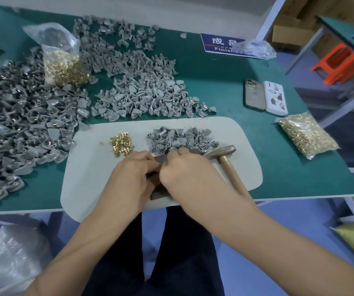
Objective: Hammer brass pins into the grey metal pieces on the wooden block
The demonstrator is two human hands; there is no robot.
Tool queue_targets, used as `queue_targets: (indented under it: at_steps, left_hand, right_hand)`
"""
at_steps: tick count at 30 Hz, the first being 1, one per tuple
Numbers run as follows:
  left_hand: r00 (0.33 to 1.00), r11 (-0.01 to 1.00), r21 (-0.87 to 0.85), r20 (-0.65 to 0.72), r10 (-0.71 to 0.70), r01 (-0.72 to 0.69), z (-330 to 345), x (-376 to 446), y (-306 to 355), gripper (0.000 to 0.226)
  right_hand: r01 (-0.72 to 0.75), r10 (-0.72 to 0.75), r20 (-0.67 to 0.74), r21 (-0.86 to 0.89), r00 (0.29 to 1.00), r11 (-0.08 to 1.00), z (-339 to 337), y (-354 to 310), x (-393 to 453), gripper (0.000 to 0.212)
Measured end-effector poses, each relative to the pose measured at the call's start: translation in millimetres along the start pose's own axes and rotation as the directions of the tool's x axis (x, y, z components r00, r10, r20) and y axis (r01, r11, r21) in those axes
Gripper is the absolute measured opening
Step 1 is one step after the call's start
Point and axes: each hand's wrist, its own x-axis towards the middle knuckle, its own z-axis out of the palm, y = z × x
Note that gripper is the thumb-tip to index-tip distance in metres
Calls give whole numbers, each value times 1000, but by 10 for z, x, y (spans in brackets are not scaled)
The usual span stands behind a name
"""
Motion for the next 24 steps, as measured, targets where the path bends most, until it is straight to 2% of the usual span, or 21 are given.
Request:
queue_targets:
  at_steps: [4,9,16,24]
  left_hand:
    - [1000,1000,-1,-7,-1,1,-5,19,-21,28]
    - [998,999,-35,-59,24,-26,33,23,-30,17]
    - [999,1000,-15,-45,26,-26,35,9,-46,20]
    - [999,998,42,-25,43,-41,10,18,7,17]
  right_hand:
    - [-30,33,-24,100,999,995,31,78,-10,29]
    - [-106,143,-111,289,983,951,172,150,-86,21]
    - [-134,272,-173,555,947,821,296,175,-183,24]
    - [-165,294,-185,509,938,845,353,146,-131,16]
